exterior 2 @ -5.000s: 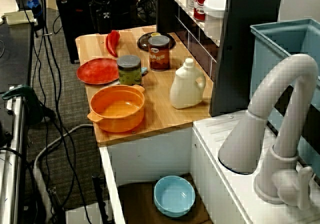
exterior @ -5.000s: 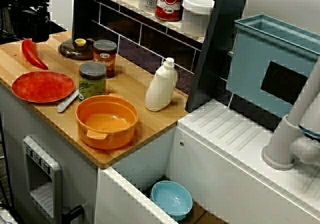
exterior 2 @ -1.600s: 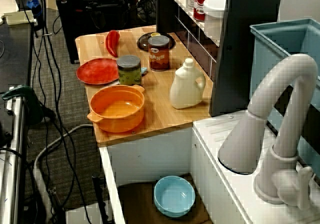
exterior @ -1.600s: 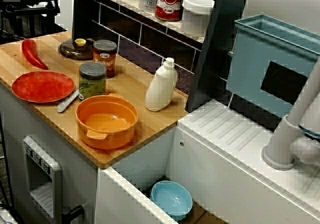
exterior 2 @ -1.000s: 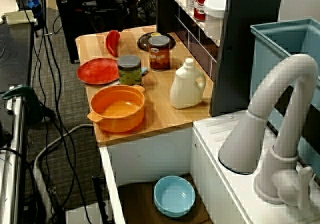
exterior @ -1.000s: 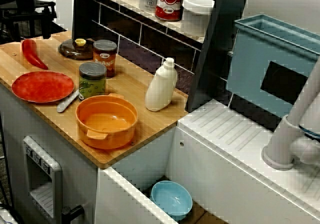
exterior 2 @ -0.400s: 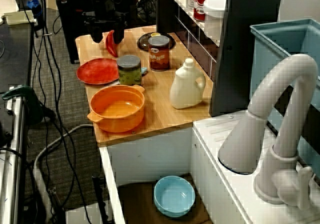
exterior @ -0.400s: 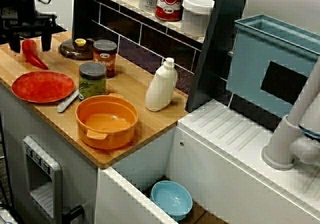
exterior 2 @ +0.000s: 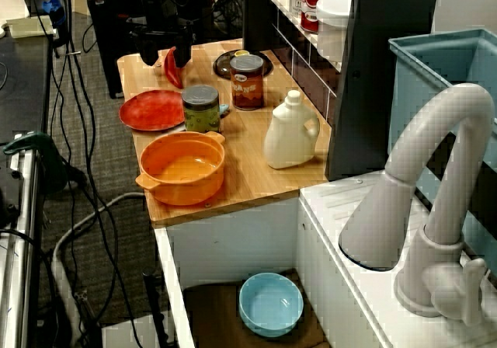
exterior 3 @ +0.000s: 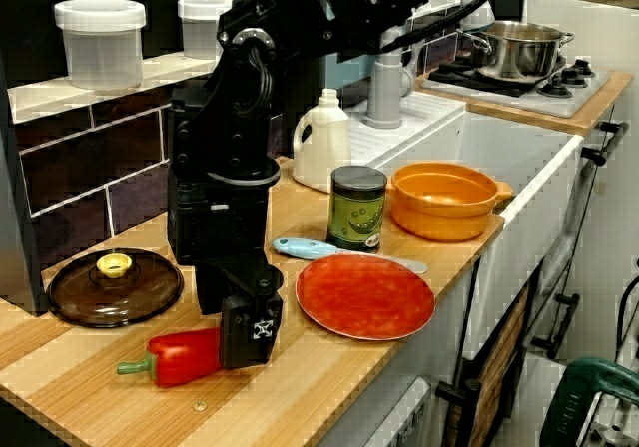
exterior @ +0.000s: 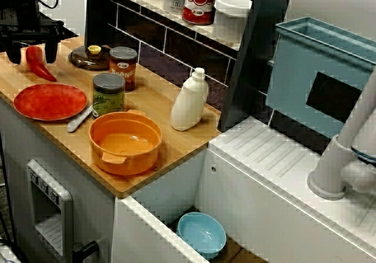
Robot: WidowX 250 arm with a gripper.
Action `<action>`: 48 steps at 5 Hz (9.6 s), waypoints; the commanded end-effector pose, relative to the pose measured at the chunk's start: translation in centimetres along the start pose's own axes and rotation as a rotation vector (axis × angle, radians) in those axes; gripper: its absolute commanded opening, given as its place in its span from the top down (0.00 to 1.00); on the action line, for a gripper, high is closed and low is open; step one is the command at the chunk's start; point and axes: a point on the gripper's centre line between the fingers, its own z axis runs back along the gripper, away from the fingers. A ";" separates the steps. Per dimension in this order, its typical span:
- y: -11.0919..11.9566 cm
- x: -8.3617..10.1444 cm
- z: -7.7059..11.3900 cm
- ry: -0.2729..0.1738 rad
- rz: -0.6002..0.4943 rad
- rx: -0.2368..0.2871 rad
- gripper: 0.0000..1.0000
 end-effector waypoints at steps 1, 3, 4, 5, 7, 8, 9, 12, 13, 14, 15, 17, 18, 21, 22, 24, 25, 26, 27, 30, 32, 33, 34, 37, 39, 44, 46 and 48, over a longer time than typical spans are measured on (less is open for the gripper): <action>0.1 1.3 1.7 -0.038 0.021 -0.025 0.00; -0.7 2.3 0.7 -0.056 0.039 -0.009 0.00; -0.8 2.8 0.3 -0.057 0.045 -0.004 0.00; -1.0 3.1 -0.1 -0.057 0.048 0.001 0.00; -1.2 3.7 -0.1 -0.038 0.044 0.003 1.00; -1.2 3.7 0.4 -0.024 0.040 -0.006 1.00; -1.1 3.6 1.2 0.000 0.031 -0.016 1.00; -1.9 0.7 6.0 0.058 -0.173 -0.113 1.00; -2.1 -1.2 6.4 0.039 -0.259 -0.115 1.00; -1.9 -3.1 6.4 0.030 -0.305 -0.123 1.00; -1.9 -5.4 5.8 0.045 -0.351 -0.110 1.00; -1.7 -8.9 4.7 -0.001 -0.395 -0.107 1.00; -1.8 -10.1 4.0 -0.025 -0.396 -0.104 1.00; -2.5 -9.1 1.6 -0.021 -0.349 -0.056 1.00; -2.7 -8.4 0.9 -0.021 -0.333 -0.029 0.00; -2.5 -7.5 1.1 0.014 -0.300 -0.030 0.00; -2.7 -6.7 1.7 0.052 -0.282 -0.033 0.00; -2.9 -6.2 2.9 0.067 -0.290 -0.050 0.00; -3.2 -5.7 3.9 0.086 -0.314 -0.064 0.00; -4.5 -4.7 4.0 0.036 -0.658 -0.119 0.00; -4.3 -4.5 5.0 0.042 -0.680 -0.132 0.00; -4.2 -4.0 4.9 0.038 -0.720 -0.116 0.00; -3.9 -3.2 5.2 0.034 -0.814 -0.118 0.00; -2.6 0.5 6.1 -0.040 -0.786 -0.133 0.00; -5.7 -1.4 6.0 0.003 -0.871 -0.140 0.00; -7.7 1.5 2.6 -0.028 -0.748 -0.067 0.00; -9.1 1.9 1.8 -0.021 -0.726 -0.066 0.00; -9.4 1.3 2.1 0.029 -0.732 -0.085 0.00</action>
